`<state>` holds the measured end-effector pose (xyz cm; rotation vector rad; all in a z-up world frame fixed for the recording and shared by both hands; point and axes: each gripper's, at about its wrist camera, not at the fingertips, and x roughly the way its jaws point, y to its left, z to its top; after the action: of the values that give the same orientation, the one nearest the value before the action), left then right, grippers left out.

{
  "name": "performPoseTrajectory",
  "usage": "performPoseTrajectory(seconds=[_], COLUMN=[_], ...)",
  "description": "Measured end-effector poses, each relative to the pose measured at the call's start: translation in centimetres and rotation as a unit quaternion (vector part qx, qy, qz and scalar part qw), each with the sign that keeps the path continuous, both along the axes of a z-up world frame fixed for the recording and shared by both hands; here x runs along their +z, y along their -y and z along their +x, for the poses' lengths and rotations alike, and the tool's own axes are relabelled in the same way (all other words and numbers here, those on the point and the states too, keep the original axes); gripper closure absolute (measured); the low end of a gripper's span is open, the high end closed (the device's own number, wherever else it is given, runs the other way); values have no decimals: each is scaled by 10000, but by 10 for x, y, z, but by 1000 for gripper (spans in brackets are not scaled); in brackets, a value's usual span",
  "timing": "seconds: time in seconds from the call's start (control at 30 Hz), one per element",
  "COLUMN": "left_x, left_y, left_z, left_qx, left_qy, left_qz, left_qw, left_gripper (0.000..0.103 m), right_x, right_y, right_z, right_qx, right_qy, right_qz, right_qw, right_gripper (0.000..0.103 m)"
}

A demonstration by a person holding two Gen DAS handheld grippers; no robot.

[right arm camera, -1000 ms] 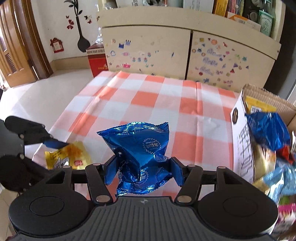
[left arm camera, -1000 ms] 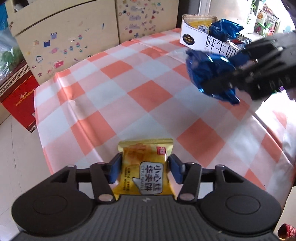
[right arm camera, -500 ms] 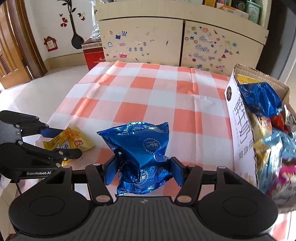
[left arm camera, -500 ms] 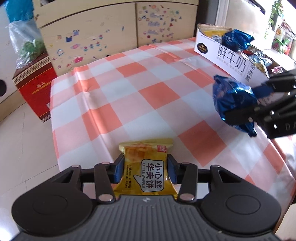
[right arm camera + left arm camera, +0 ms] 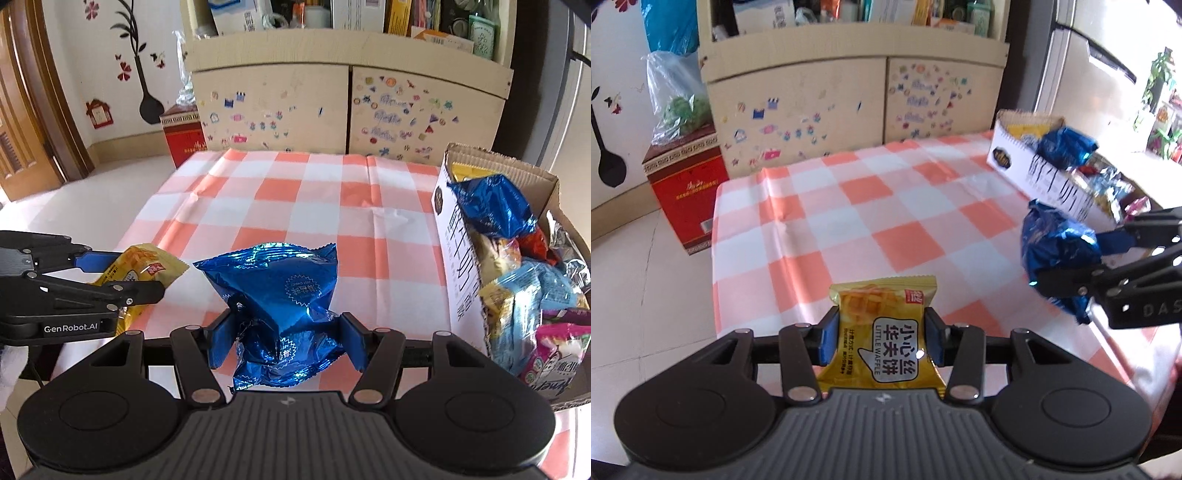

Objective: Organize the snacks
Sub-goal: 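Lift the blue bag with the right gripper while the left lifts the yellow waffle bag toward the box, then lower both bags into the box and open both grippers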

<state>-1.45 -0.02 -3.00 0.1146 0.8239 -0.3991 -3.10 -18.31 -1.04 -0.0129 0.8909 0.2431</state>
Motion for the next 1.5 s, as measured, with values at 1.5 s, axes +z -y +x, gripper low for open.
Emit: performPoseTrajectory(seconds=[1.5], left_x=[98], left_y=[200], left_z=[25], left_qx=[-1072], left_qy=[771], left_qz=[-894], left_qw=[9872], left_gripper=[57], right_x=[77], right_y=[216], right_z=[-21], right_qx=[-2901], right_qy=[864], right_qz=[858], right_qw=[9492], right_gripper=[36])
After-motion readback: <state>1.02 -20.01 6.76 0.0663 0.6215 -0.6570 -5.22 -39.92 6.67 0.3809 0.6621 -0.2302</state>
